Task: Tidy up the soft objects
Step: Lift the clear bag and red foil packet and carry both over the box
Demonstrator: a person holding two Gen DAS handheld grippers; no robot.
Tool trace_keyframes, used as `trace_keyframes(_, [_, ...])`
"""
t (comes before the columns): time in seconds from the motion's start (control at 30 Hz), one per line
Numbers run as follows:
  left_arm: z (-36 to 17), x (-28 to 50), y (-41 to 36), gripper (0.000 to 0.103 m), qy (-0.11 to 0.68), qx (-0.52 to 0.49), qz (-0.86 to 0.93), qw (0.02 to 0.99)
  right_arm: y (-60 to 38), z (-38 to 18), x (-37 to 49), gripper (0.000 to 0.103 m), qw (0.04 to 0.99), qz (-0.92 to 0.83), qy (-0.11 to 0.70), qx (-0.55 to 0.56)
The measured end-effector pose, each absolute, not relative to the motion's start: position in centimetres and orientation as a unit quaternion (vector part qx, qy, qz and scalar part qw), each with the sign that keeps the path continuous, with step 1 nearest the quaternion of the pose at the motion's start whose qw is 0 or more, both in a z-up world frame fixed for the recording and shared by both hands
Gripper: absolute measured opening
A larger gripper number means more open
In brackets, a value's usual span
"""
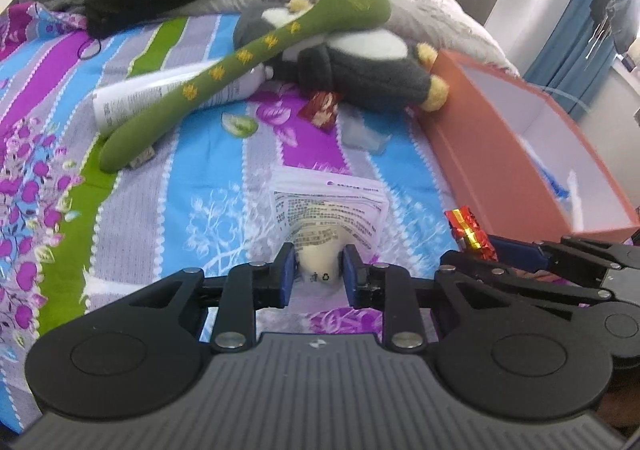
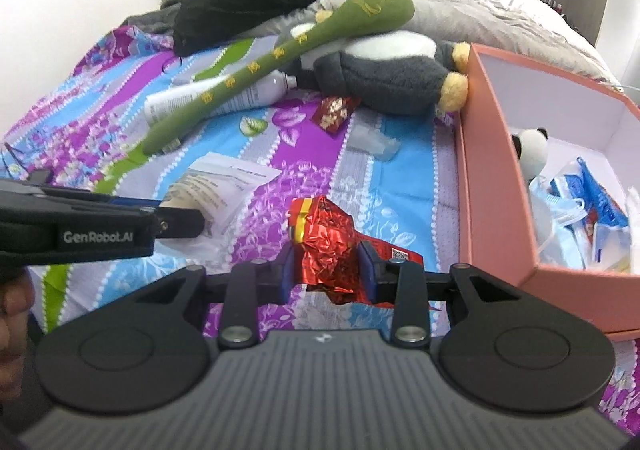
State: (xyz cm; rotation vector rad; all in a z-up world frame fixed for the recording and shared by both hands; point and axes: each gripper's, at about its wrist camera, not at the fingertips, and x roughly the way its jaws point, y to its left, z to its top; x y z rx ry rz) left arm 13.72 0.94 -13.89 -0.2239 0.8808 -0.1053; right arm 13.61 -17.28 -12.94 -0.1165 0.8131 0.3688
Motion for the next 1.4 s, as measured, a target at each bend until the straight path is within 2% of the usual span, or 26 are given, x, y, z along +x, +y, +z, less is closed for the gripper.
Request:
trace_keyframes(0.57, [-2.7, 17.5, -1.4, 0.030, 0.357, -0.104, -0.076, 0.925, -20.5, -2.8, 16.3, 0.037, 0.929, 0.178, 0.324, -0.019])
trace_keyframes(0.87, [1.8, 19.8, -5.5, 0.030, 0.330, -0.108, -0.111, 0.931, -23.7, 1.4, 17.4, 0.037, 0.945, 0.161, 0.284, -0.017])
trace_keyframes(1.1, [2.3, 22.3, -11.0, 0.030, 0.322, -0.105, -0.153, 0.928, -28.8, 2.4, 18.6, 0.037, 0.956, 0.118, 0.267, -0.015])
trace_keyframes(1.4, [-2.3, 27.0, -19.7, 0.030, 0.374, -0.075, -0.206, 0.901, -36.3, -1.8, 21.3, 0.037, 0.941, 0.050, 0.334, 0.008])
